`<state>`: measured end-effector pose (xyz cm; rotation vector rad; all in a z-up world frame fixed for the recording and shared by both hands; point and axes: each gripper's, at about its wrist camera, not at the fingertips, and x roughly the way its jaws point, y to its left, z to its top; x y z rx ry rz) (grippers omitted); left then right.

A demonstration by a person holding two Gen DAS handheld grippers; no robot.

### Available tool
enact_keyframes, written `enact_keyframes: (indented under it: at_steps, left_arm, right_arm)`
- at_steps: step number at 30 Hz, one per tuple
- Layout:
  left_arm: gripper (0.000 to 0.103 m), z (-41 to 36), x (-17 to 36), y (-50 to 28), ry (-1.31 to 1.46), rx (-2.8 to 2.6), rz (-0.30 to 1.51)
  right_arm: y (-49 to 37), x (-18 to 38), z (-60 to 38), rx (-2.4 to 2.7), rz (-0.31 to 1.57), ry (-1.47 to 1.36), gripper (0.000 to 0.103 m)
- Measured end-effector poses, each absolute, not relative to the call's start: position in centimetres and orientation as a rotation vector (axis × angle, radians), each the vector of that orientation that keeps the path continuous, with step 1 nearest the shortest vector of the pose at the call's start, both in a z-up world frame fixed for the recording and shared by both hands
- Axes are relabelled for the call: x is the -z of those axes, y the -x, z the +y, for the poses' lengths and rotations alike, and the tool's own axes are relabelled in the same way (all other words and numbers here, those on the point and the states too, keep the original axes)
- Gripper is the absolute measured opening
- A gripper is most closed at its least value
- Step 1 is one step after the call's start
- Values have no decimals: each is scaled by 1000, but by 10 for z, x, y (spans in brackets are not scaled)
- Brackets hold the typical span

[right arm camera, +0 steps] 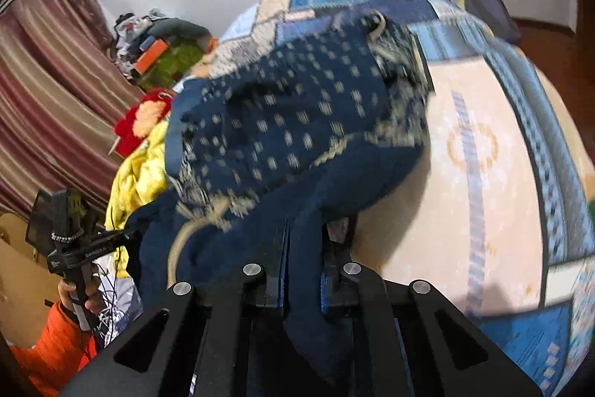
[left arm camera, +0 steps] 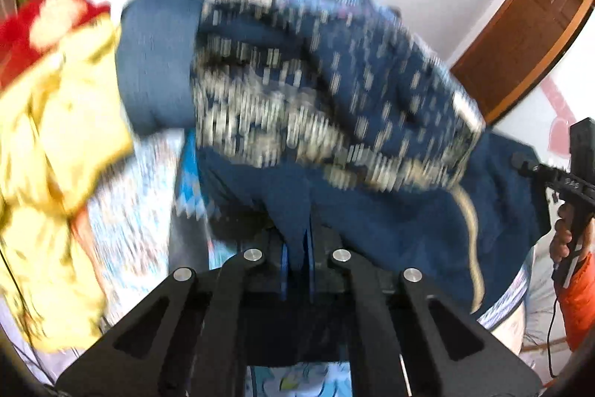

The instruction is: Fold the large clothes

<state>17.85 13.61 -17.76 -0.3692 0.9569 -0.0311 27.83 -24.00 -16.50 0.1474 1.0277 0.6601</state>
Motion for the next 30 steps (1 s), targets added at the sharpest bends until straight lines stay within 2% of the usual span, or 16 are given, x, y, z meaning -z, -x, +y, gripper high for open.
enact_keyframes:
  at_steps: [7,10,14,22,30]
  left_arm:
    - [5,158,120,-229,312,-34,757]
    - [5,171,114,-254,285,-89,720]
    - [5,183,145,-291,282,-158,780]
    - [9,194,249,-340,297,-192,1011]
    - [13,190,261,-339,268,-203,1017]
  right_arm:
    - [-340,126,-225,-628,896,-139,8]
    - [-370,120,-224,-576,862,-163,8]
    - [-406,137,-219,-494,875,-141,8]
    - [-450,206,-205,-438,985,-46,9]
    - [-444,209,-211,-428,1016,70,10]
